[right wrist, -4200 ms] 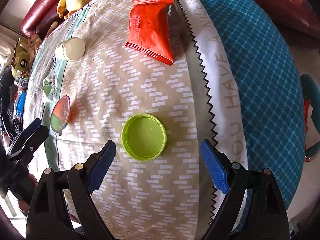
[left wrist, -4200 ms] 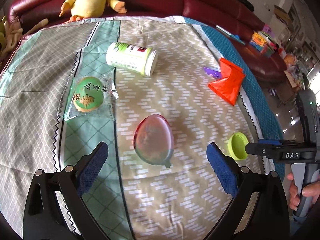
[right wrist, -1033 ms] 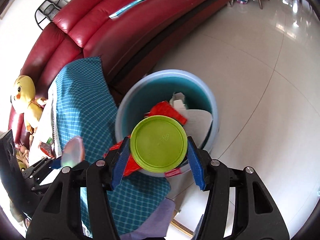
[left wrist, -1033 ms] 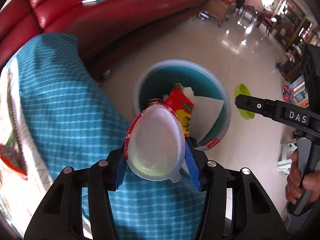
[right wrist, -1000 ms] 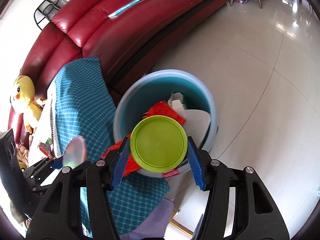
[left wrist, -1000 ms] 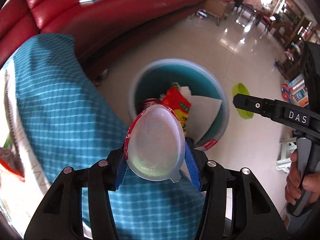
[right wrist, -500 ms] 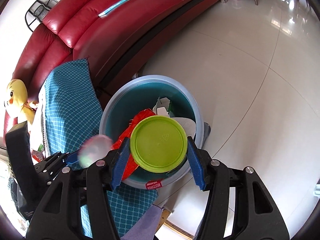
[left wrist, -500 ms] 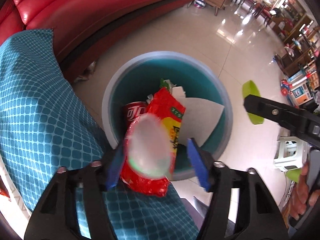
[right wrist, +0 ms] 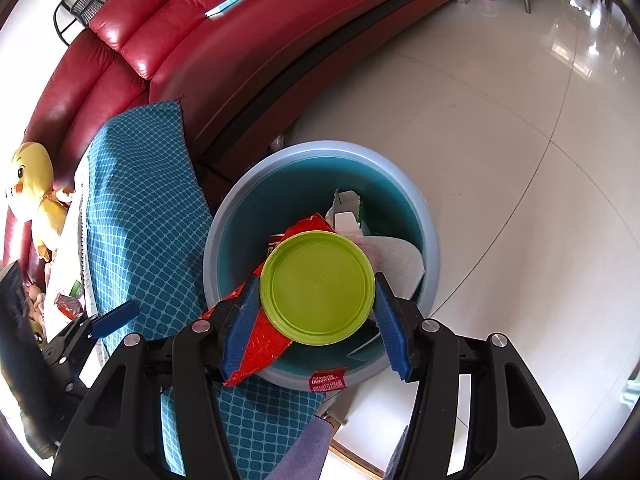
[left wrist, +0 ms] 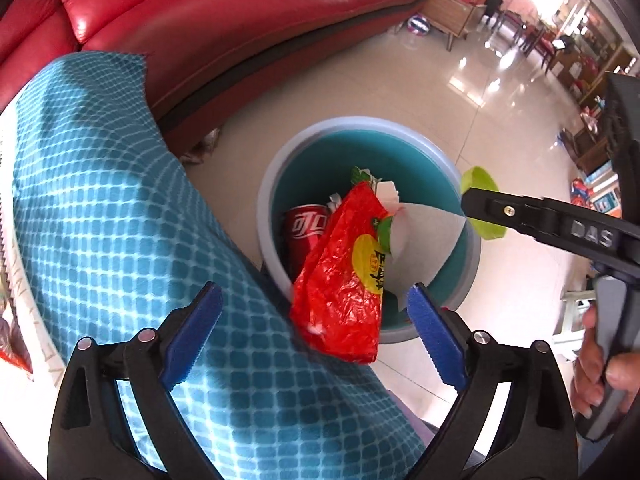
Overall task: Collect trash
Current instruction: 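Open the left tool over the bin while the right tool releases the green lid, then move both tools back over the table trash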
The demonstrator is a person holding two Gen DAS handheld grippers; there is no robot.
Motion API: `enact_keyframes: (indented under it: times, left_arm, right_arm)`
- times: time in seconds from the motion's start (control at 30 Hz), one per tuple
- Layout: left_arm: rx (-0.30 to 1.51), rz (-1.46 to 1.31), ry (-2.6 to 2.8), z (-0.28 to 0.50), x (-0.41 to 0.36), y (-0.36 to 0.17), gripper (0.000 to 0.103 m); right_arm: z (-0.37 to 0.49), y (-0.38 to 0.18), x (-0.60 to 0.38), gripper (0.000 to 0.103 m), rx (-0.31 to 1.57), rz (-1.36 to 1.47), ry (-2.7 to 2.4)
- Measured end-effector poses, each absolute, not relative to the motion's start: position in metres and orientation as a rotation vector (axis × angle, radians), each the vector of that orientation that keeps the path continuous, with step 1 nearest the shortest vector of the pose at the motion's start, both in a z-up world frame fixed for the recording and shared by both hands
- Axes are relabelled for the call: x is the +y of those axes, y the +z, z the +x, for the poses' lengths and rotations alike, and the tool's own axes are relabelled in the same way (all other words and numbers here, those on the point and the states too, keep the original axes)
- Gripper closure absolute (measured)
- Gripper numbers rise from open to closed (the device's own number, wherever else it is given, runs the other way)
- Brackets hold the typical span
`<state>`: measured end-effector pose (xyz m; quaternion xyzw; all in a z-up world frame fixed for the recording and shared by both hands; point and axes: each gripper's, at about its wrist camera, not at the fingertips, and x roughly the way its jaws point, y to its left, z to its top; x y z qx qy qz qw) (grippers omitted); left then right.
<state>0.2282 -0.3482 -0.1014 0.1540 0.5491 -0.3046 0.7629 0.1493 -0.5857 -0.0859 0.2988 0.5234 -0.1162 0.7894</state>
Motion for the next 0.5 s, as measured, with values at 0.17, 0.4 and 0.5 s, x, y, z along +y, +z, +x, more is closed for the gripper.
enact_keyframes:
  times: [0.17, 0.4, 0.5]
  left_arm:
    - [1.182, 0.297, -0.655, 0.228, -0.335, -0.092, 0.007]
    - [1.186, 0.268, -0.641, 0.229, -0.316, -0.088, 0.005]
    - [1.183, 0.258, -0.636, 0.227, -0.308, -0.086, 0.005]
  right_arm:
    - [0.157, -0.091, -0.581, 0.042, 1.154, 0.633, -0.243]
    - [0.153, -0.090, -0.578, 0.032, 1.162, 0.627, -0.263]
    - [0.151, -0.088, -0.576, 0.029, 1.166, 0.627, -0.268]
